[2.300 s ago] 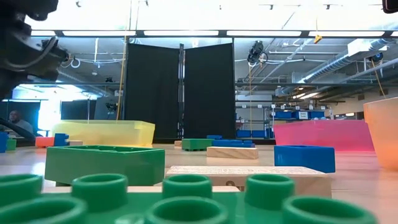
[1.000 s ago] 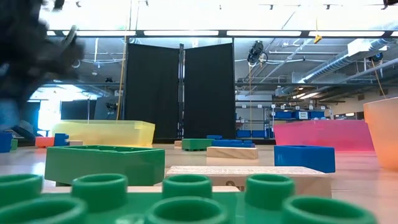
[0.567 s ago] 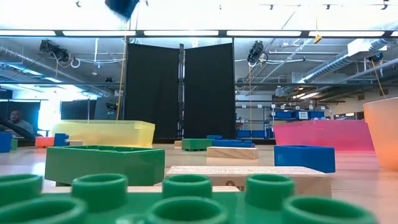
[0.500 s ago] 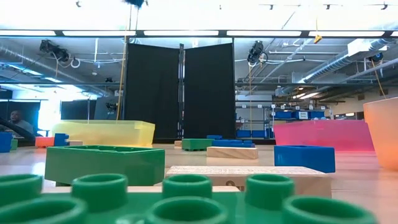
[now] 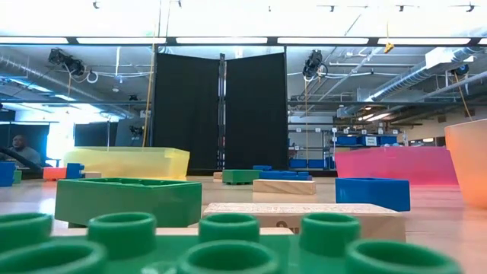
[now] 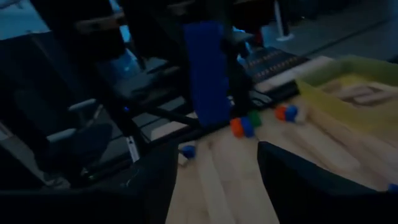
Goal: Sort blocks by size
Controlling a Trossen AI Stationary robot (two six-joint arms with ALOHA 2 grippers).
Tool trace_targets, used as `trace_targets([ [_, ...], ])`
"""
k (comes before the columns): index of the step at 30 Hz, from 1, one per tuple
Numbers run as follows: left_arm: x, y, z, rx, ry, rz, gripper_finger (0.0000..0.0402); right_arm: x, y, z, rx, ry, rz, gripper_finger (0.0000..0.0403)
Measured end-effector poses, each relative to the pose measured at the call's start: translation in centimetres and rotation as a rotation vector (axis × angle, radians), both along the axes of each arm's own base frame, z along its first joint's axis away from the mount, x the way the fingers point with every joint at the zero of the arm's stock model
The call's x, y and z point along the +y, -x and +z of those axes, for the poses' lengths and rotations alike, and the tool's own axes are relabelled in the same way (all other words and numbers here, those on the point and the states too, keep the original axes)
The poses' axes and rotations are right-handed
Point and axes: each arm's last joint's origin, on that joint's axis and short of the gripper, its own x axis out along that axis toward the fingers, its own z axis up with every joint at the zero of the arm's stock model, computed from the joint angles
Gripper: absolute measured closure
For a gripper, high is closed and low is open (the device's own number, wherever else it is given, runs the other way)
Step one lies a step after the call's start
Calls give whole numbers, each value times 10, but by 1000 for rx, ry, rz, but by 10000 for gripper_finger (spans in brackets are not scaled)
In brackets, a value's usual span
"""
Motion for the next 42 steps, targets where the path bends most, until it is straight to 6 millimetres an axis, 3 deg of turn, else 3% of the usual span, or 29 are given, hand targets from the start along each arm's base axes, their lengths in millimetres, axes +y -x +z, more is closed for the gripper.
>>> trace_targets([
  [9,1,-9,-2,-28,37,-35,309,-7,-18,5,-99,22,88,120],
  [15,1,-17,-4,-53,51,-37,303,-15,-29,0,-95,17,101,118],
  [22,8,-28,-8,-72,65,-24,288,-22,-32,0,-102,70,117,166],
  [29,10,-32,-11,-69,67,-39,285,-26,-34,0,-98,87,118,293],
  [36,19,-33,-9,-77,56,8,278,-28,-33,0,-88,113,112,297],
  [42,25,-35,-11,-62,61,3,245,-29,-30,0,-61,123,105,297],
])
